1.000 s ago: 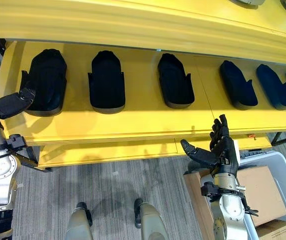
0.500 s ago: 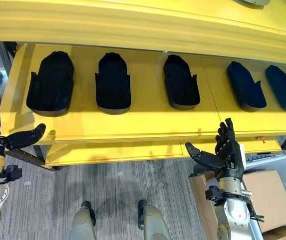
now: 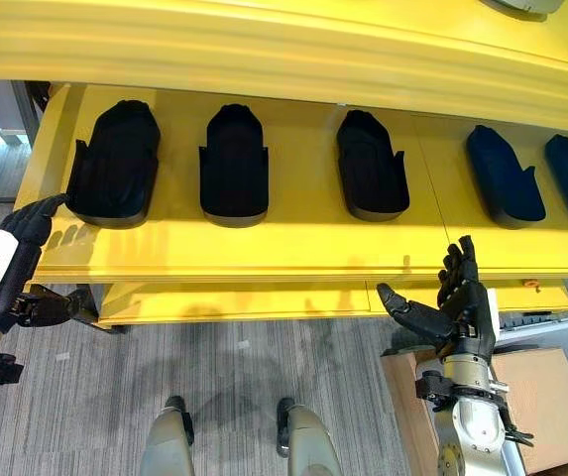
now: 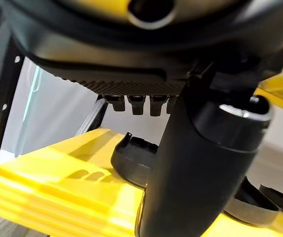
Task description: Move parts from the plastic box to the shelf.
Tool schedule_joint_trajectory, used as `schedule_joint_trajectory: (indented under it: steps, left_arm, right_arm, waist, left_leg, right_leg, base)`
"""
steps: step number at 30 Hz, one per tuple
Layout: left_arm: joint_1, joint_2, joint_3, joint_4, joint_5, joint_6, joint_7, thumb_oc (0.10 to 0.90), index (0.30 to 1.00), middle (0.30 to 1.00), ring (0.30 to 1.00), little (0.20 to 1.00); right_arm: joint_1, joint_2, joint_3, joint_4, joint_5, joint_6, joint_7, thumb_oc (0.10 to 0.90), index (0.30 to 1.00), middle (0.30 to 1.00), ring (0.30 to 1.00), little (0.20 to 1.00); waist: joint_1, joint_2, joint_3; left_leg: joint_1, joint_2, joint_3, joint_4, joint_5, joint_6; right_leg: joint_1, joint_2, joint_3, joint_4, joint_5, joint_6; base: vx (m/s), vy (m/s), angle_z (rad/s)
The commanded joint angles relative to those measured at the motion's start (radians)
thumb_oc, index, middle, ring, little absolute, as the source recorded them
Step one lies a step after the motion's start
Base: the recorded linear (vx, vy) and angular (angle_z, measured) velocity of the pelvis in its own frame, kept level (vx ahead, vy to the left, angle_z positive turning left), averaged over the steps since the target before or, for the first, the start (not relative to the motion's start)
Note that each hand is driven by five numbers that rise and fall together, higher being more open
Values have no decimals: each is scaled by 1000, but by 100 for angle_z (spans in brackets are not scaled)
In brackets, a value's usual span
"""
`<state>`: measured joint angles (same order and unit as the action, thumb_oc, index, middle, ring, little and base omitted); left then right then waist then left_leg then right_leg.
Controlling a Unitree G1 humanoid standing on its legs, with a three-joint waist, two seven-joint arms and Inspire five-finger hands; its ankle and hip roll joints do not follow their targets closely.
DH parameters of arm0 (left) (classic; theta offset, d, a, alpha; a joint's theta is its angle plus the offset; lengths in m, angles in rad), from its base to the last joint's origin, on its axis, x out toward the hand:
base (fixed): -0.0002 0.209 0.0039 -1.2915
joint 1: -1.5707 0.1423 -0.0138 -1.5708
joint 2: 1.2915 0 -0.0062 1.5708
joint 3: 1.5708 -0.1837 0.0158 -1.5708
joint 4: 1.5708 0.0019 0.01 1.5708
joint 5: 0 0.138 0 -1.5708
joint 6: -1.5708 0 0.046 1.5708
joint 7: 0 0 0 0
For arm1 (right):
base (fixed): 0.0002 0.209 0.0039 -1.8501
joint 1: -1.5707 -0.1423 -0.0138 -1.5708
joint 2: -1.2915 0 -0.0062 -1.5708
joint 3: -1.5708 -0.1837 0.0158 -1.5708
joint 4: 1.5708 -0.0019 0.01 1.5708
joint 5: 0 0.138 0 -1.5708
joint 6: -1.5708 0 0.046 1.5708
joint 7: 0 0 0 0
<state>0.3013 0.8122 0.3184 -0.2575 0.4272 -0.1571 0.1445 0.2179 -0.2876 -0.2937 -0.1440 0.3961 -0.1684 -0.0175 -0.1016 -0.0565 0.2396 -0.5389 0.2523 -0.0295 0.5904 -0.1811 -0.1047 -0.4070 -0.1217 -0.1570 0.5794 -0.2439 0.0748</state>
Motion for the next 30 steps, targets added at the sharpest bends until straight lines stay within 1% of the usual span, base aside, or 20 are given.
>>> schedule_joint_trajectory:
  steps: [1,8,9,11,12,16,17,18,20,21,22,23,24,25,26,27,30]
  left_arm:
    - [-80,92,37,-77,27,-63,24,900,1000,1000,1000,1000]
    - [-121,108,-15,-51,0,-58,-47,900,1000,1000,1000,1000]
    - [-129,114,-20,-47,0,-56,-56,900,1000,1000,1000,1000]
    - [-149,123,-34,-37,-7,-54,-76,900,1000,1000,1000,1000]
    - [-155,126,-40,-28,-7,-53,-79,900,1000,1000,1000,1000]
    - [-187,133,-72,0,-6,-49,-97,900,1000,1000,1000,1000]
    - [-189,133,-73,2,-6,-49,-97,900,1000,1000,1000,1000]
    - [-201,133,-86,9,5,-45,-103,900,1000,1000,1000,1000]
    - [-208,131,-94,19,5,-45,-110,900,1000,1000,1000,1000]
    - [-210,134,-95,16,11,-45,-114,900,1000,1000,1000,1000]
    - [-212,132,-97,22,12,-44,-116,900,1000,1000,1000,1000]
    - [-213,132,-99,23,12,-44,-115,900,1000,1000,1000,1000]
    - [-219,128,-105,33,15,-41,-118,900,1000,1000,1000,1000]
    - [-224,124,-110,41,18,-38,-118,900,1000,1000,1000,1000]
    - [-232,122,-116,46,20,-37,-118,900,1000,1000,1000,1000]
    - [-234,121,-117,47,23,-35,-120,900,1000,1000,1000,1000]
    - [-247,116,-128,62,33,-27,-128,900,1000,1000,1000,1000]
  right_arm:
    - [-45,-71,-89,-66,29,-125,-2,900,1000,1000,1000,1000]
    - [-47,-64,-96,-62,32,-112,2,900,1000,1000,1000,1000]
    - [-48,-65,-95,-59,31,-109,3,900,1000,1000,1000,1000]
    - [-53,-64,-95,-59,29,-107,3,900,1000,1000,1000,1000]
    - [-53,-63,-94,-59,31,-107,3,900,1000,1000,1000,1000]
    - [-55,-61,-91,-57,28,-101,6,900,1000,1000,1000,1000]
    - [-56,-61,-92,-57,28,-100,6,900,1000,1000,1000,1000]
    - [-58,-59,-93,-57,27,-96,8,900,1000,1000,1000,1000]
    - [-59,-58,-93,-56,28,-95,10,900,1000,1000,1000,1000]
    - [-57,-58,-94,-56,28,-95,11,900,1000,1000,1000,1000]
    - [-58,-57,-94,-55,28,-94,10,900,1000,1000,1000,1000]
    - [-58,-57,-94,-56,28,-94,10,900,1000,1000,1000,1000]
    - [-58,-55,-96,-54,28,-92,10,900,1000,1000,1000,1000]
    - [-60,-55,-94,-54,28,-91,10,900,1000,1000,1000,1000]
    - [-61,-56,-95,-54,25,-91,9,900,1000,1000,1000,1000]
    - [-61,-54,-95,-54,25,-90,11,900,1000,1000,1000,1000]
    - [-60,-51,-93,-52,23,-87,11,900,1000,1000,1000,1000]
  waist:
    - [-25,18,-30]
    - [-34,17,-30]
    - [-37,18,-36]
    - [-39,18,-38]
    - [-40,17,-33]
    - [-44,18,-35]
    - [-44,19,-40]
    - [-46,19,-41]
    - [-47,19,-42]
    - [-47,18,-37]
    - [-49,19,-42]
    - [-48,18,-37]
    - [-50,19,-42]
    - [-51,19,-42]
    - [-50,19,-37]
    - [-51,20,-42]
    - [-53,21,-42]
  left_leg:
    - [71,60,43,-36,-7,27]
    - [65,63,44,-23,-12,28]
    - [74,61,38,-21,-34,21]
    - [71,62,38,-20,-34,21]
    - [61,64,46,-19,-15,27]
    - [60,64,47,-16,-16,27]
    - [68,63,40,-17,-36,21]
    - [68,63,41,-14,-37,22]
    - [66,63,41,-13,-37,22]
    - [57,65,47,-11,-18,28]
    - [65,63,41,-10,-38,22]
    - [56,65,48,-9,-19,28]
    - [63,63,41,-7,-39,22]
    - [61,62,41,-5,-40,22]
    - [52,63,49,-5,-21,28]
    - [60,61,42,-5,-41,23]
    - [59,59,42,-1,-43,23]
  right_leg:
    - [70,-21,56,-36,-25,8]
    - [62,-17,62,-28,-28,5]
    - [69,-14,70,-25,-44,10]
    - [64,-14,71,-21,-46,9]
    - [56,-15,65,-21,-33,4]
    - [51,-14,69,-19,-34,3]
    - [58,-12,76,-18,-49,8]
    - [55,-11,79,-14,-50,7]
    - [53,-12,79,-14,-50,7]
    - [45,-13,74,-14,-35,1]
    - [52,-11,81,-12,-51,6]
    - [44,-13,74,-13,-36,1]
    - [50,-12,82,-9,-52,5]
    - [48,-12,83,-7,-52,4]
    - [39,-15,75,-7,-38,-1]
    - [47,-13,82,-6,-53,4]
    - [47,-14,82,-4,-54,3]
  base:
    - [0,0,0]
    - [12,1,0]
    - [78,2,0]
    - [-3,4,1]
    - [-79,6,3]
    - [3,2,1]
    - [95,4,2]
    - [92,2,1]
    - [-34,2,-1]
    - [0,0,0]
    - [-71,3,-3]
    - [84,4,-3]
    - [0,0,0]
    - [0,0,0]
    - [0,0,0]
    - [0,0,0]
    - [29,2,-1]
